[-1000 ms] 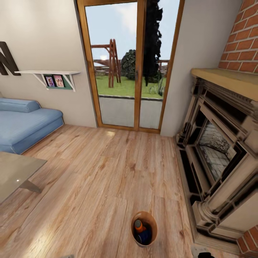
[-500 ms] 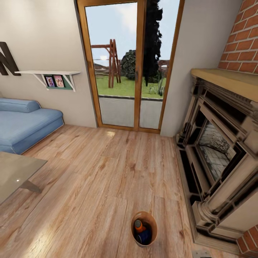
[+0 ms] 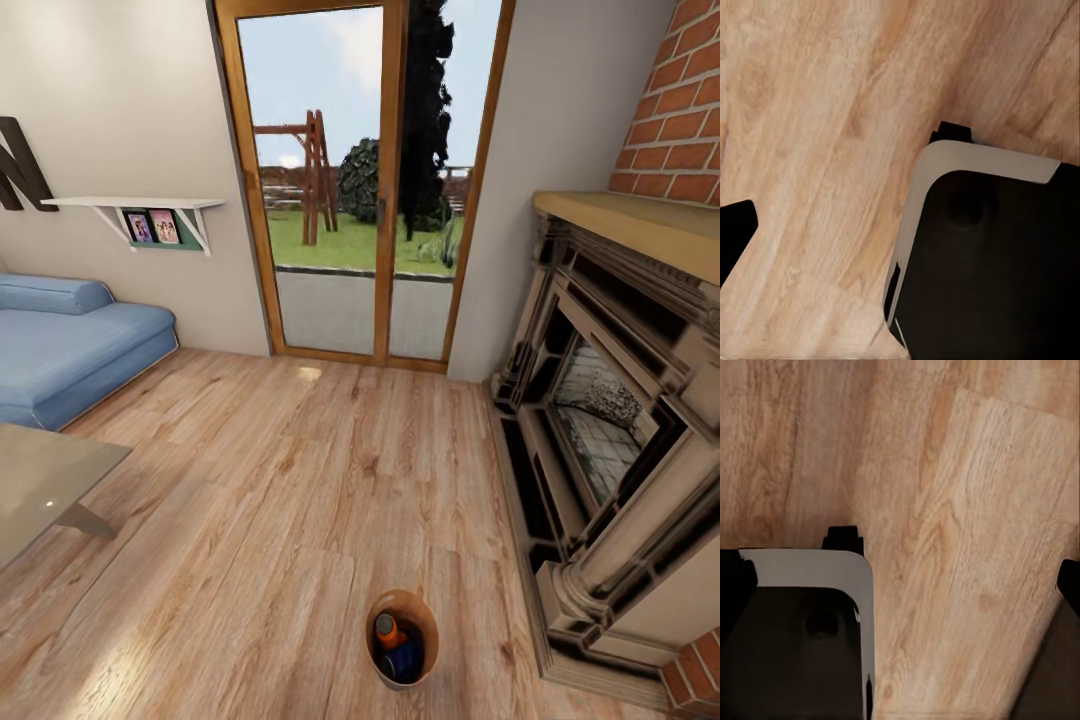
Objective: Put the three can of soda from the living room inside the tash can in the kitchen.
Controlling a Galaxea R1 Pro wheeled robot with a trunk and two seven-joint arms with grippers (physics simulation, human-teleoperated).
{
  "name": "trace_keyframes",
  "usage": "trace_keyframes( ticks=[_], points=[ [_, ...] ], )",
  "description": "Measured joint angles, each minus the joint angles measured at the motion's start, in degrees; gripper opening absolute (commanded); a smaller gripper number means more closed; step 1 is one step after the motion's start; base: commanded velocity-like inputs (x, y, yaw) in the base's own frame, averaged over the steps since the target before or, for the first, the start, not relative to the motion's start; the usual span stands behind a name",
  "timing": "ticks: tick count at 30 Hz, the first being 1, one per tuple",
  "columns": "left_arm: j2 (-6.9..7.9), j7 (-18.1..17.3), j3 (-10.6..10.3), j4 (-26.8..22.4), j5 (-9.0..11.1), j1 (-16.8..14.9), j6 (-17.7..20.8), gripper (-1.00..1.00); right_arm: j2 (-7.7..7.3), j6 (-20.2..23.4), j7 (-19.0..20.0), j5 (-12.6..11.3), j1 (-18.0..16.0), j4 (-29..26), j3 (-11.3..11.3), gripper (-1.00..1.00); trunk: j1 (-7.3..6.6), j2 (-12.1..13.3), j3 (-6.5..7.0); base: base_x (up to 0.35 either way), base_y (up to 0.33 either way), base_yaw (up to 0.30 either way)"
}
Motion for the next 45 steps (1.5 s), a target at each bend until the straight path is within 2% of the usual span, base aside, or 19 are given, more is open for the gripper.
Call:
trace_keyframes(
  ticks=[10,32,45],
  points=[
    [-0.05,-0.01,-0.01,-0.02,0.03,1.24,-0.02,1.0,0.32,-0.59,0.07,0.0,3.37,0.05,0.02,1.0,0.0,0.0,0.0,0.0,0.0,0.0],
    [-0.02,0.0,0.05,-0.02,0.05,1.28,-0.02,1.0,0.72,-0.61,0.09,-0.25,4.23,4.19,0.02,1.0,0.0,0.0,0.0,0.0,0.0,0.0],
    [-0.03,-0.01,0.02,-0.02,0.06,1.28,-0.02,1.0,0.85,-0.61,0.09,-0.31,7.42,4.38,0.01,1.0,0.0,0.0,0.0,0.0,0.0,0.0]
  ],
)
